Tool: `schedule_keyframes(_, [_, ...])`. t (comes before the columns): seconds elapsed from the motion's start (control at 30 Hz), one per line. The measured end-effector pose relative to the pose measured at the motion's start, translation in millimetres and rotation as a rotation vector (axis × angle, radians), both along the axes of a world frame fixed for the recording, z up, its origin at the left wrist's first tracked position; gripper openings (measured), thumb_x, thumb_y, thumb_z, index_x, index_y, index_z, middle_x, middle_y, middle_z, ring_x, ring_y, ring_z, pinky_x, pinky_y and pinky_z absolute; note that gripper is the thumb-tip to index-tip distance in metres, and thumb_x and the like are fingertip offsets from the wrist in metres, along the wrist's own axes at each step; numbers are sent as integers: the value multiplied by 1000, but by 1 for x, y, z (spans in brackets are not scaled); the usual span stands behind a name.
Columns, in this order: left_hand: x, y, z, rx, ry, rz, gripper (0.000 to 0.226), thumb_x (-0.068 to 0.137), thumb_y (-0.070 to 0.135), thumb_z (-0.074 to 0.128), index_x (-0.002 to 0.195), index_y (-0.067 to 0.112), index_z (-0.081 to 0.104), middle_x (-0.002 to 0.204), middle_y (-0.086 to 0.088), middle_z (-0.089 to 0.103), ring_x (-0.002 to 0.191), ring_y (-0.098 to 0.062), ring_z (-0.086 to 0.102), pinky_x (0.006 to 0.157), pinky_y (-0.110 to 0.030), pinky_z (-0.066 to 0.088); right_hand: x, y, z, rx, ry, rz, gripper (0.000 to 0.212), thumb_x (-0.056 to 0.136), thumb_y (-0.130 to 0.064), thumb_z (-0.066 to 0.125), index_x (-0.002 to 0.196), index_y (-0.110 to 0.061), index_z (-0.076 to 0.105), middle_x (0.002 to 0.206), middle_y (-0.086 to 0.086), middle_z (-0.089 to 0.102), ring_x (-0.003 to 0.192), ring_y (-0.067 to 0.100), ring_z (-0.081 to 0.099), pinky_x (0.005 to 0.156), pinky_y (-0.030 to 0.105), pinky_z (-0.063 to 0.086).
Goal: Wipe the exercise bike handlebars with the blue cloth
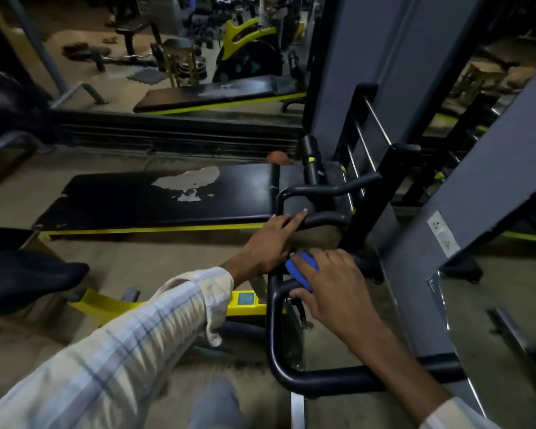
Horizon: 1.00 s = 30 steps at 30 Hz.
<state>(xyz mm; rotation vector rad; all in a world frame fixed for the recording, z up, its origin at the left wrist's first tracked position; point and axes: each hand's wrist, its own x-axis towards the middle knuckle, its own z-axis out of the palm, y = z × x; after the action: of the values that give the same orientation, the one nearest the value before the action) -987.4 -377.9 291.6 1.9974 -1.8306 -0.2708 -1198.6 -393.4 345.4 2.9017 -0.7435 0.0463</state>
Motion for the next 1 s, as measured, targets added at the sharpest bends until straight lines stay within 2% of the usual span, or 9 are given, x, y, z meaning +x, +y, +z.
schedule_keyframes(0.13, [8, -14, 7, -64, 23, -61, 56, 108, 38, 46, 156, 10, 41, 134, -19, 59, 123, -38, 55, 114, -49, 38, 1, 8, -1, 13, -43, -21, 67, 89, -55, 74, 144, -20, 62, 122, 4, 68, 108, 30, 65, 103, 46, 51])
schedule_keyframes(0.27, [19, -45, 10, -48, 35, -243, 54, 110, 47, 36, 150, 13, 42, 137, -17, 61, 121, -36, 61, 97, -40, 47, 8, 19, -7, -49, -121, -67, 55, 91, -49, 68, 136, -19, 67, 122, 6, 68, 108, 31, 63, 102, 48, 52])
schedule_keyframes(0.33, [24, -51, 4, -62, 95, -311, 53, 111, 47, 36, 153, 14, 39, 142, -15, 61, 124, -33, 62, 95, -38, 48, 14, 25, -10, -87, -162, -123, 52, 91, -52, 64, 131, -19, 70, 119, 7, 68, 106, 31, 62, 101, 48, 51])
schedule_keyframes(0.5, [36, -61, -11, -199, 138, -470, 62, 112, 37, 40, 168, 18, 21, 165, -13, 40, 146, -33, 47, 114, -46, 46, 50, 54, -32, -199, -172, -268, 42, 98, -44, 60, 129, -18, 72, 112, 7, 69, 101, 31, 61, 104, 46, 42])
schedule_keyframes(0.63, [33, -66, -8, -335, -74, -718, 63, 111, 31, 42, 169, 23, 22, 177, -15, 11, 163, -34, 18, 131, -53, 19, 57, 68, -34, -224, -176, -371, 34, 103, -35, 54, 123, -17, 75, 116, 8, 72, 105, 29, 65, 106, 44, 43])
schedule_keyframes(0.73, [38, -69, -5, -339, -145, -809, 77, 101, 24, 54, 169, 25, 20, 178, -14, 2, 165, -32, 2, 131, -56, 14, 58, 68, -28, -218, -110, -352, 34, 103, -40, 54, 121, -21, 76, 115, 5, 72, 106, 27, 65, 102, 44, 46])
schedule_keyframes(0.83, [40, -69, -3, -313, -158, -813, 98, 84, 18, 59, 170, 27, 14, 178, -13, -3, 165, -32, -1, 132, -55, 13, 50, 47, -10, -258, -25, -432, 32, 98, -42, 57, 104, -20, 78, 106, 6, 70, 101, 29, 64, 100, 46, 48])
schedule_keyframes(0.93, [41, -69, -4, -319, -144, -815, 96, 85, 18, 57, 170, 28, 13, 178, -13, -2, 165, -32, 2, 132, -53, 13, 50, 30, 15, -273, 28, -597, 34, 90, -45, 59, 93, -16, 78, 96, 8, 69, 95, 33, 64, 104, 48, 42])
schedule_keyframes(1.0, [42, -71, -5, -327, -139, -816, 96, 85, 18, 57, 170, 29, 14, 178, -13, 0, 165, -32, 3, 133, -53, 14, 60, 35, 13, -226, 39, -611, 37, 91, -44, 57, 92, -13, 77, 91, 11, 69, 90, 33, 64, 100, 48, 47])
